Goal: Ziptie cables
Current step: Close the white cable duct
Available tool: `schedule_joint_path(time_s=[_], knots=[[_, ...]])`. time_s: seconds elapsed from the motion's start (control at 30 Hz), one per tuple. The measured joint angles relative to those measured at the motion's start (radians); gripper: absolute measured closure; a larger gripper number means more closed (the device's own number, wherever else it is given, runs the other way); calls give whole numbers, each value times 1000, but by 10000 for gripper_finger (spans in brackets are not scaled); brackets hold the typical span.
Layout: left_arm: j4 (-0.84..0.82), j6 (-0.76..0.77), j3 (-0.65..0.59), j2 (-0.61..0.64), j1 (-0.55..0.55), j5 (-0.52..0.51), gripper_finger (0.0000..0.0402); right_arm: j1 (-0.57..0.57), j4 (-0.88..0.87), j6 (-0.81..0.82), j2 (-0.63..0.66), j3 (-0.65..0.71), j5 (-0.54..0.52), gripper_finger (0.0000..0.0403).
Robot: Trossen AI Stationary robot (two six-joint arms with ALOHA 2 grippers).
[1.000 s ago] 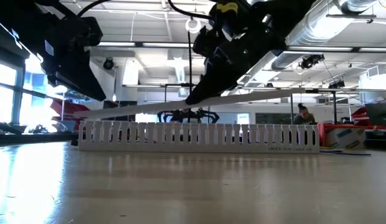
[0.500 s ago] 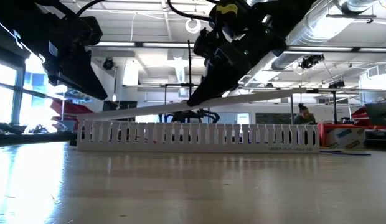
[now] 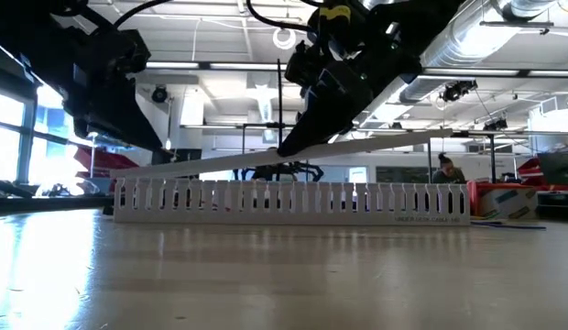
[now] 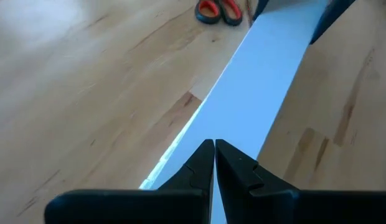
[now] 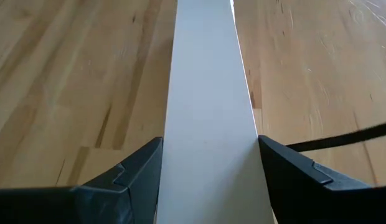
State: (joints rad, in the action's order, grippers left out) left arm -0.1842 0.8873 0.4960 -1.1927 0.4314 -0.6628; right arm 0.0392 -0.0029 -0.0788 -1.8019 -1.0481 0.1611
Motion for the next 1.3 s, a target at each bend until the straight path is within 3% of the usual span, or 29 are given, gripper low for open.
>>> schedule_joint_path(time_s=[0.13, 1.3], knots=[[73, -6, -43, 0, 0, 1, 402, 0, 0, 0, 0, 0, -6, 189], [77, -2, -45, 0, 0, -56, 402, -12, -10, 56, 0, 0, -99, 189]])
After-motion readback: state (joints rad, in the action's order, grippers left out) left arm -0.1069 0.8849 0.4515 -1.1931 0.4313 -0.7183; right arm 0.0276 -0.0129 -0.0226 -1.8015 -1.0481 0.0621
